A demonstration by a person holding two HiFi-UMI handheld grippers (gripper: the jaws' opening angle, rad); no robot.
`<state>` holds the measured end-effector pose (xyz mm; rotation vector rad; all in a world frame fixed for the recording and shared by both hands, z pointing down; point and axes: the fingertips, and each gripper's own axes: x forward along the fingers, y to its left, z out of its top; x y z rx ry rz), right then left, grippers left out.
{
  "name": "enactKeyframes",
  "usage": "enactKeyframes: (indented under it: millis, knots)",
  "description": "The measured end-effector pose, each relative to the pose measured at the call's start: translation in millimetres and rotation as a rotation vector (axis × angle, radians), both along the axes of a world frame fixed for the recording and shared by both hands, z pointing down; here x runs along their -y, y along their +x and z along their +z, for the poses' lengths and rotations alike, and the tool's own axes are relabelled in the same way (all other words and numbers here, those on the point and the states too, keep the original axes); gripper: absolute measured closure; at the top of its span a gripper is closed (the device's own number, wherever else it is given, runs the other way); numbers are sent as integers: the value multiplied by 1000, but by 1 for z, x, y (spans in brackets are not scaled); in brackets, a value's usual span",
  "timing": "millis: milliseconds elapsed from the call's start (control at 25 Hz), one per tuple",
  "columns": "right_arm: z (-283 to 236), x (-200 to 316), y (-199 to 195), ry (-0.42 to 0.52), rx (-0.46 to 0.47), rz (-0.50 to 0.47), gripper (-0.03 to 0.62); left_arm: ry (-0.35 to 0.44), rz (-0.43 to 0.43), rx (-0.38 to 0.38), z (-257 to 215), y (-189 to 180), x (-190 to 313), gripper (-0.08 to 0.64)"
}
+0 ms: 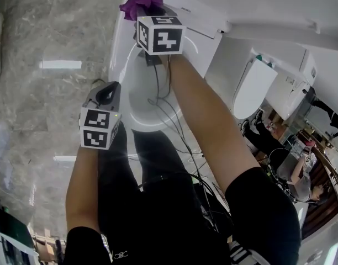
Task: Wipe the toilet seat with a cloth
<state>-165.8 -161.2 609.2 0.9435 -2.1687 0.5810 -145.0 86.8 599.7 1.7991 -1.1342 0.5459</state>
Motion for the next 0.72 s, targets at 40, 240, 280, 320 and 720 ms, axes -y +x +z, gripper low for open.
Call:
enactKeyframes:
  millis: [40,240,280,320,720]
  knots:
    - [1,1,5,-4,-6,6,537,1,6,1,0,3,1,552]
    - [8,4,52,-29,-36,67,537,0,30,-3,1,28,2,552]
    - [9,6,65,-29,-43,80,537,1,39,-5,0,34,3,552]
    - [10,8,78,-29,-49,93,537,3,51,-7,0,41,5,552]
    - [11,21,188,-53,-74,230,537,-2,140,-5,-2,102,6,552]
